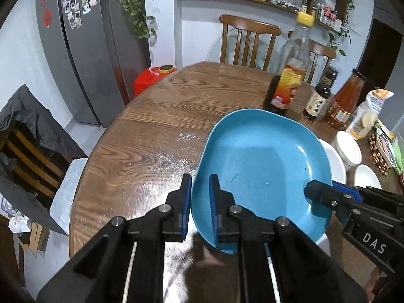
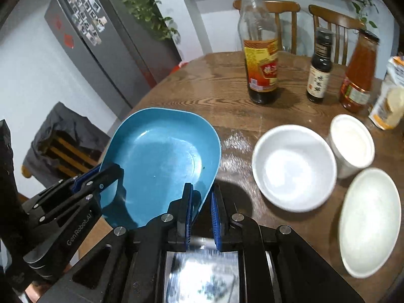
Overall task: Organize plates and bowls
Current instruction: 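Lift the teal dish with both grippers and lower it onto the stacked plates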
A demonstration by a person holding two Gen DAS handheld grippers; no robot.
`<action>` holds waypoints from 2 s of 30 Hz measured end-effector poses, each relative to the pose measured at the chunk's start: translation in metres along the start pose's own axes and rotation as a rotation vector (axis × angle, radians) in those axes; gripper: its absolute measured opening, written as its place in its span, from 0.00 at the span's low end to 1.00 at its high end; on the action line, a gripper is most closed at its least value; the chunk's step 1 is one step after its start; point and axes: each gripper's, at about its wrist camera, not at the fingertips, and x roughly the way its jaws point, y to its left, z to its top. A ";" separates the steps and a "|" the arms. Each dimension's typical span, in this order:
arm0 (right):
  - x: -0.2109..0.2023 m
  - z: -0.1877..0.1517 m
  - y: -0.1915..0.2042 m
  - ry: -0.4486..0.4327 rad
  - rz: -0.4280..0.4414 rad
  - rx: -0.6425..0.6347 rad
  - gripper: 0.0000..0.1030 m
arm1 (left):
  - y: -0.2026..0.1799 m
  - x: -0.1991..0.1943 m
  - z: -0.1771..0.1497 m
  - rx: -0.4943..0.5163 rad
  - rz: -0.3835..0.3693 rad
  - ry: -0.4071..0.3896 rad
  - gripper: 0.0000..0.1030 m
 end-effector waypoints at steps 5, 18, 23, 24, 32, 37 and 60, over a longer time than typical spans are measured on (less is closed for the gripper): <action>-0.023 -0.020 -0.010 -0.020 0.000 0.002 0.15 | -0.016 -0.021 -0.016 0.010 -0.010 -0.011 0.12; -0.071 -0.075 -0.041 0.004 0.023 0.008 0.15 | -0.054 -0.058 -0.066 0.021 -0.028 0.011 0.12; -0.069 -0.091 -0.046 0.032 0.030 -0.003 0.15 | -0.054 -0.054 -0.085 -0.002 -0.028 0.056 0.13; -0.067 -0.094 -0.046 0.040 0.029 -0.009 0.15 | -0.054 -0.054 -0.088 -0.010 -0.028 0.063 0.13; -0.046 -0.111 -0.050 0.103 0.023 -0.019 0.15 | -0.056 -0.040 -0.109 -0.022 -0.010 0.116 0.13; -0.034 -0.115 -0.054 0.135 0.017 -0.023 0.15 | -0.056 -0.028 -0.121 -0.018 -0.004 0.157 0.13; -0.005 -0.106 -0.050 0.158 -0.084 -0.047 0.15 | -0.056 -0.007 -0.126 0.029 -0.013 0.204 0.12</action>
